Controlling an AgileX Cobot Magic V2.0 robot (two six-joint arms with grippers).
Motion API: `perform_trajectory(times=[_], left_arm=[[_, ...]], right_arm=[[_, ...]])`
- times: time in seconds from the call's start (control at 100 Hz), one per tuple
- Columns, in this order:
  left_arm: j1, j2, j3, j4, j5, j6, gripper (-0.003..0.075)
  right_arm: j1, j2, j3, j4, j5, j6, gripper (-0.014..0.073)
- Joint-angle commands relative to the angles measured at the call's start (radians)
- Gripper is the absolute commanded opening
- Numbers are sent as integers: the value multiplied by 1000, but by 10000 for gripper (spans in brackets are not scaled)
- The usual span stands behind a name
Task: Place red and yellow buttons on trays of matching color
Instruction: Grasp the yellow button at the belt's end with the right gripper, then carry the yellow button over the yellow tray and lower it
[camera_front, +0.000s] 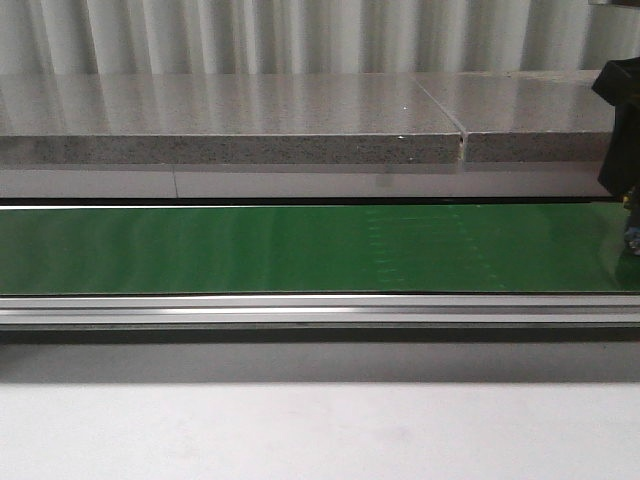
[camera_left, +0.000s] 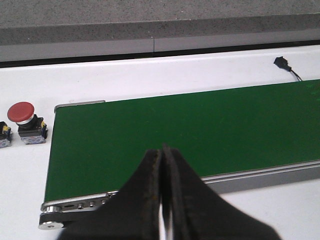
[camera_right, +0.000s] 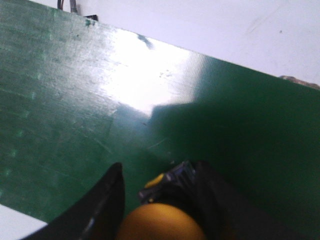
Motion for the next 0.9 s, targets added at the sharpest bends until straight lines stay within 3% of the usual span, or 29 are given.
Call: perform_trajectory(times=[0.0,0.12,0.55,0.89], left_arm=[[-9,2,-26,-17,-74,1,-20],[-9,2,-26,-17,-74,1,-20],[-9,2,-26,-17,-74,1,-20],[-9,2,-26,-17,-74,1,-20]], right_arm=[[0,-32,-31,5,2,-10,216],[0,-32,-31,5,4,-7,156],[-35,-55,-137,5,144,38,155],[-281,-166,-127,5,229,124,155]])
